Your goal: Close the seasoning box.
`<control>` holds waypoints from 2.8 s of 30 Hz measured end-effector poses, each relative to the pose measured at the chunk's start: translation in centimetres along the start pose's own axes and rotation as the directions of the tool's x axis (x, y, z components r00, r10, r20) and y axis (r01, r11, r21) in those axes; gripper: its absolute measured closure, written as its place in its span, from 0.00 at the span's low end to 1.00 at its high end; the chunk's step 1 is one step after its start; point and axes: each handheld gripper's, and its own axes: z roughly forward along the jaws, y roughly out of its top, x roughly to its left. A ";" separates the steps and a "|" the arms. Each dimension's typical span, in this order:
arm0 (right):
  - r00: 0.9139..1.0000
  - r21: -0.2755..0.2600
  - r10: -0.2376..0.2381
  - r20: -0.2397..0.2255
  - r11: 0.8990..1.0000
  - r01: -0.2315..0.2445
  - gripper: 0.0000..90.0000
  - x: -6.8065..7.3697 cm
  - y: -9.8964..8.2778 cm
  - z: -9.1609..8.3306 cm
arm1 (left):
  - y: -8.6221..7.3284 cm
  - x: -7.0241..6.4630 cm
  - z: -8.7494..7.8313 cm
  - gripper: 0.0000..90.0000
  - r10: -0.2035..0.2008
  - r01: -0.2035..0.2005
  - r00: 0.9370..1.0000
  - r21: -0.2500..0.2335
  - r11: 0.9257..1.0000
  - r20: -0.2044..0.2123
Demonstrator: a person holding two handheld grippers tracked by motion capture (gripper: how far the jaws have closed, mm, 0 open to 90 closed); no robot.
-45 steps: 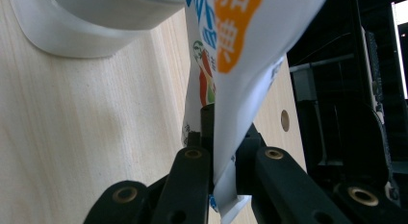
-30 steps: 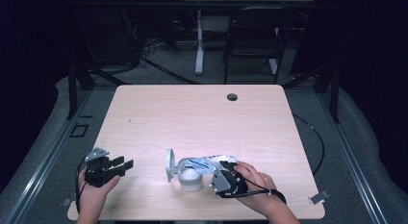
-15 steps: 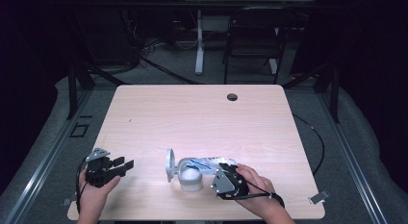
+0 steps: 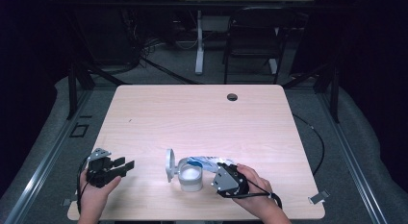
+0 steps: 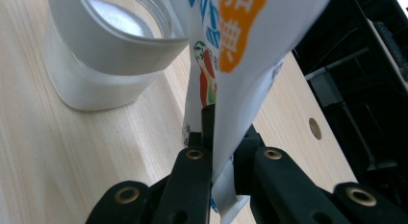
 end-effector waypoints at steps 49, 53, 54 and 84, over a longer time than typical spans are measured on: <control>0.957 -0.121 0.291 -0.017 0.949 -0.291 0.98 -2.3 -2.1 0.4 | -0.3 -0.1 0.3 0.58 0.003 -0.003 1.000 0.006 1.000 -0.008; 0.938 -0.121 0.345 -0.017 0.931 -0.345 0.98 -2.9 -3.0 0.4 | -0.3 -0.1 0.4 0.59 0.005 -0.005 1.000 0.009 1.000 -0.010; 0.938 -0.121 0.345 -0.017 0.931 -0.345 0.98 -2.9 -3.0 0.4 | -0.3 -0.1 0.4 0.59 0.005 -0.005 1.000 0.009 1.000 -0.010; 0.813 -0.126 0.577 0.078 0.815 -0.566 0.98 -5.4 -8.2 0.7 | -0.3 0.0 0.3 0.58 -0.010 0.010 1.000 0.000 1.000 -0.009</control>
